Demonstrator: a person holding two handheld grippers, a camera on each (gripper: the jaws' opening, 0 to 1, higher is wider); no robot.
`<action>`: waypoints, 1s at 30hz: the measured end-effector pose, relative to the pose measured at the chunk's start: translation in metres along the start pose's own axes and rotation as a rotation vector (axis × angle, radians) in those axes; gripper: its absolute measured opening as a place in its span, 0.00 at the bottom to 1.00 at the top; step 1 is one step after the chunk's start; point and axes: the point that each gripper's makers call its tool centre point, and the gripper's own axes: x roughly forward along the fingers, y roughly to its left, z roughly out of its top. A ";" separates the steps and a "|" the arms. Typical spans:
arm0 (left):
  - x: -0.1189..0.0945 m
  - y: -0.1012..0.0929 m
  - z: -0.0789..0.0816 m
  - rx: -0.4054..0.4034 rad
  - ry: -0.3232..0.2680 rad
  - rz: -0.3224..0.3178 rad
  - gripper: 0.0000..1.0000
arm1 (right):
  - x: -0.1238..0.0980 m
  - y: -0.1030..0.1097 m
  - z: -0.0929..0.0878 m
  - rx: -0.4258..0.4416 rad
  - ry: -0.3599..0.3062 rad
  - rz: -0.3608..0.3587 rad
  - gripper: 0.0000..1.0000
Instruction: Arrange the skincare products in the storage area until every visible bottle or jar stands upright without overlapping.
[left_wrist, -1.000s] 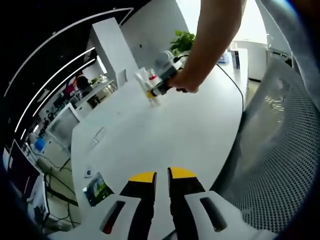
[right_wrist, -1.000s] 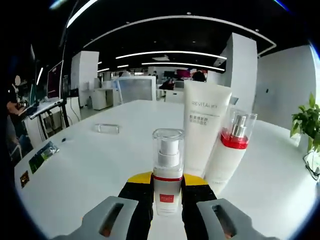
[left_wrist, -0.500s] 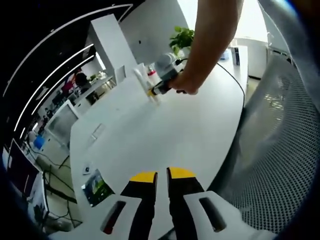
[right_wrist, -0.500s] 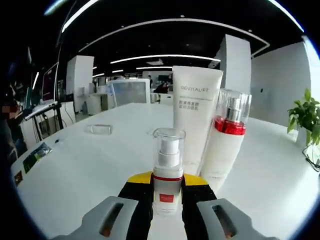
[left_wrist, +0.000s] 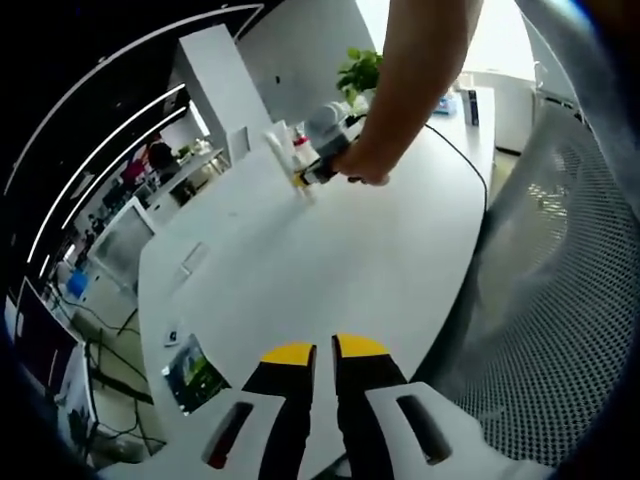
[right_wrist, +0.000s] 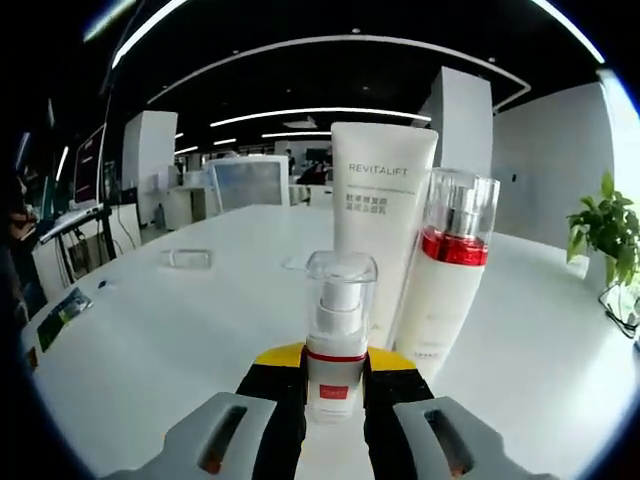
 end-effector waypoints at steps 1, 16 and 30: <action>0.000 0.000 0.000 0.002 0.001 0.001 0.06 | 0.001 -0.001 0.000 0.004 0.000 -0.005 0.13; 0.000 0.002 -0.003 -0.007 0.013 0.011 0.05 | 0.012 -0.005 0.003 0.020 0.030 -0.039 0.13; -0.001 0.003 -0.003 -0.011 0.011 0.013 0.04 | 0.012 -0.003 0.002 0.046 0.054 -0.023 0.24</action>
